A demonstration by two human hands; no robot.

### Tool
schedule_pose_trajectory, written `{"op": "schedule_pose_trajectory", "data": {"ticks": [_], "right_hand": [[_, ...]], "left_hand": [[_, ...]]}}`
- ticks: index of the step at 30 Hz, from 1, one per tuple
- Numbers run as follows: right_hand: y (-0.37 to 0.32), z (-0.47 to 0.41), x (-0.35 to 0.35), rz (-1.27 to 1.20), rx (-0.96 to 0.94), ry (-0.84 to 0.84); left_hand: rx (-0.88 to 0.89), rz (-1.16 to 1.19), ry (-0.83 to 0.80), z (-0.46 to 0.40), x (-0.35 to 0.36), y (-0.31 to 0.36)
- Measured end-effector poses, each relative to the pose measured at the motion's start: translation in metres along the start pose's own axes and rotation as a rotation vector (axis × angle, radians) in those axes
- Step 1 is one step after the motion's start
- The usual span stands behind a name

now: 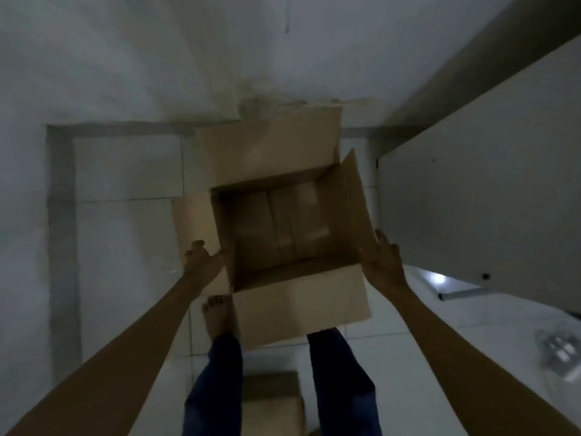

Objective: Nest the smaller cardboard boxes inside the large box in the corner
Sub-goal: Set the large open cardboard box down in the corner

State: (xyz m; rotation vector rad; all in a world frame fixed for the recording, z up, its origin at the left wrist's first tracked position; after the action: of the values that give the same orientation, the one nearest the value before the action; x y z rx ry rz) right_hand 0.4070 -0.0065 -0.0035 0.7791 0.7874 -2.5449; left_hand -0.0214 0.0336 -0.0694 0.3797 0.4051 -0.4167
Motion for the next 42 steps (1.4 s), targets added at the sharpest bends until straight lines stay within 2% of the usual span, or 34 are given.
{"op": "schedule_pose_trajectory", "data": {"ticks": [4, 8, 10, 13, 16, 19, 25, 28, 30, 33, 37, 42], "right_hand": [[0.023, -0.009, 0.021, 0.023, -0.073, 0.064], [0.036, -0.015, 0.03, 0.096, -0.105, 0.244], [0.041, -0.018, 0.03, 0.143, -0.096, 0.28], [0.043, -0.018, 0.031, 0.202, -0.101, 0.317], [0.046, -0.02, 0.031, 0.185, -0.084, 0.33], [0.045, -0.019, 0.035, 0.158, -0.075, 0.344], [0.045, -0.009, 0.038, 0.138, -0.015, 0.367], [0.042, -0.008, 0.028, 0.071, 0.003, 0.378], [0.043, -0.008, 0.02, -0.076, 0.035, 0.384], [0.038, -0.008, 0.012, -0.181, 0.013, 0.395], [0.03, -0.016, 0.01, -0.246, 0.014, 0.38], [0.019, -0.033, 0.002, -0.283, 0.014, 0.401]], "left_hand": [[-0.114, 0.041, -0.012, -0.042, -0.015, -0.044], [-0.205, 0.153, -0.038, -0.073, -0.03, -0.081], [-0.251, 0.248, -0.047, -0.087, -0.033, -0.092], [-0.269, 0.356, -0.036, -0.107, -0.037, -0.102], [-0.252, 0.434, -0.108, -0.115, -0.036, -0.101], [-0.211, 0.481, -0.145, -0.117, -0.04, -0.101], [-0.057, 0.364, 0.057, -0.099, -0.07, -0.097], [0.183, 0.296, 0.148, -0.07, -0.082, -0.065], [0.339, 0.269, 0.201, -0.046, -0.085, -0.042], [0.464, 0.203, 0.309, -0.015, -0.079, -0.006], [0.475, 0.171, 0.448, 0.006, -0.07, 0.03], [0.498, 0.153, 0.451, 0.002, -0.067, 0.068]]}}
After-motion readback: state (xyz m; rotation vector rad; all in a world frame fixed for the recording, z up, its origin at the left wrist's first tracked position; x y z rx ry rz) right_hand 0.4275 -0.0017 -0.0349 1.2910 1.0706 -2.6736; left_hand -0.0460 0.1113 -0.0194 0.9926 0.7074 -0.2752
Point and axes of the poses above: each hand's wrist, its own z-axis away from the middle knuckle, its own x-axis out of the palm, y = z × x, the point moved 8 cm from there along -z, towards the middle knuckle, and after that the axes turned 2 degrees about y, right-handed, at the moved point
